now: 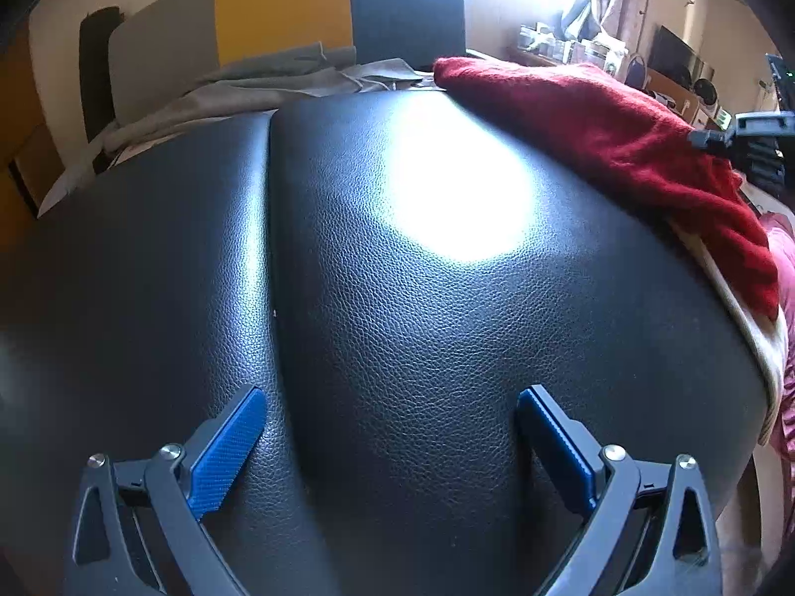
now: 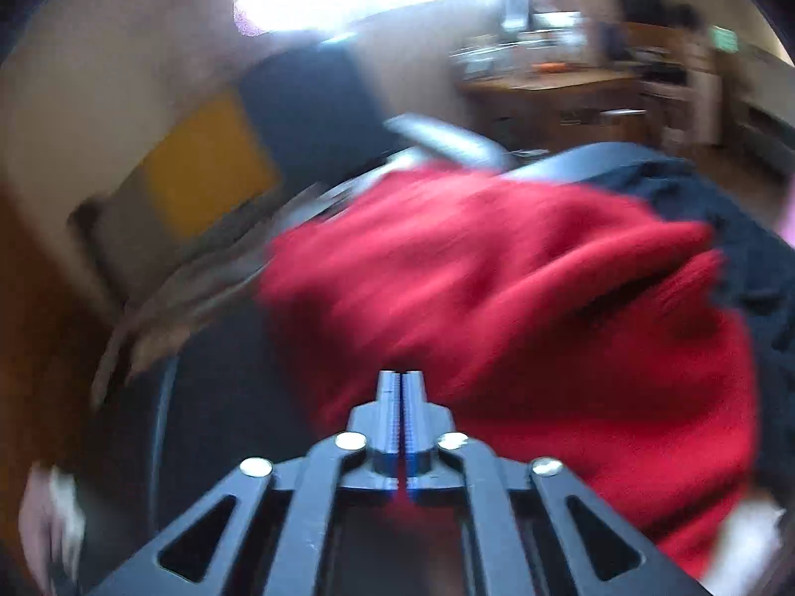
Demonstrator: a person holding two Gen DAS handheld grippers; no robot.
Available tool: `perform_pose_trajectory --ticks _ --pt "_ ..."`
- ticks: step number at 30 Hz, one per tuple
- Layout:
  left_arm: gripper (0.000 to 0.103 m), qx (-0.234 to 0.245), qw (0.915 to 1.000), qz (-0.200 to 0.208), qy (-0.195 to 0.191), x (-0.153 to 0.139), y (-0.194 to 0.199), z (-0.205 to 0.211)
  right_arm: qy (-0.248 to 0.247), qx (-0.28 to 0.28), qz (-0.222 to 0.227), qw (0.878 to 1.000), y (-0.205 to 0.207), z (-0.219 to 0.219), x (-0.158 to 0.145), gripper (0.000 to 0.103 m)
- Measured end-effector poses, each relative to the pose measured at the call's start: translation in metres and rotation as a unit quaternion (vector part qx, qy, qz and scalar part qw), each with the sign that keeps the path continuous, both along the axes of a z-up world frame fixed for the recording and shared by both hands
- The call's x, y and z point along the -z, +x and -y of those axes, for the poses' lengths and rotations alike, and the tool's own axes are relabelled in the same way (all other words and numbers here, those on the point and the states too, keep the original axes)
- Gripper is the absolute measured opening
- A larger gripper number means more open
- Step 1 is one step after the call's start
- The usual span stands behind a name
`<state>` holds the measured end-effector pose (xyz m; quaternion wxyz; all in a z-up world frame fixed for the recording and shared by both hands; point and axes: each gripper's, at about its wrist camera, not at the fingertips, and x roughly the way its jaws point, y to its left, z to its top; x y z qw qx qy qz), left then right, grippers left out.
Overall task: Fold clothes
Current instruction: 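Move both grippers over the crumpled red sweater on the chair seat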
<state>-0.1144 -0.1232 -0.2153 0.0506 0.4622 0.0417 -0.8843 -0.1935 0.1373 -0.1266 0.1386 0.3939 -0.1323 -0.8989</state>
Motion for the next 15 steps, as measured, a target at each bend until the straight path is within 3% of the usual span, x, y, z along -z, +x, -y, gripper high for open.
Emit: perform_pose_trajectory --ticks 4,7,8,9,10,11,14,15 --pt "0.103 0.006 1.0 0.002 0.0 0.0 -0.002 -0.003 -0.046 -0.073 0.033 0.996 0.043 0.035 0.025 0.001" --pt "0.102 0.006 0.9999 0.011 0.0 -0.005 0.002 0.0 -0.041 -0.126 0.064 0.989 0.076 0.054 0.045 0.001" --pt "0.096 0.006 0.9999 0.016 -0.002 -0.008 0.003 -0.002 -0.034 -0.135 0.074 0.987 0.086 0.056 0.052 0.001" --pt "0.066 0.004 0.9999 0.01 -0.006 -0.017 0.007 -0.005 -0.034 -0.134 0.083 0.987 0.091 0.052 0.056 0.001" --pt "0.061 0.007 0.9997 -0.007 -0.021 -0.027 0.0 -0.01 -0.049 -0.122 0.099 0.986 0.094 0.043 0.063 0.002" --pt "0.063 0.023 0.9991 -0.025 -0.027 -0.037 -0.009 -0.016 -0.06 -0.103 0.114 0.986 0.096 0.029 0.068 0.002" --pt "0.065 0.097 0.9924 -0.075 0.01 -0.073 -0.054 -0.038 -0.076 -0.046 0.124 0.988 0.1 -0.007 0.074 0.02" --pt "0.068 0.112 0.9898 -0.084 0.021 -0.083 -0.069 -0.045 -0.081 -0.022 0.119 0.989 0.101 -0.019 0.071 0.035"
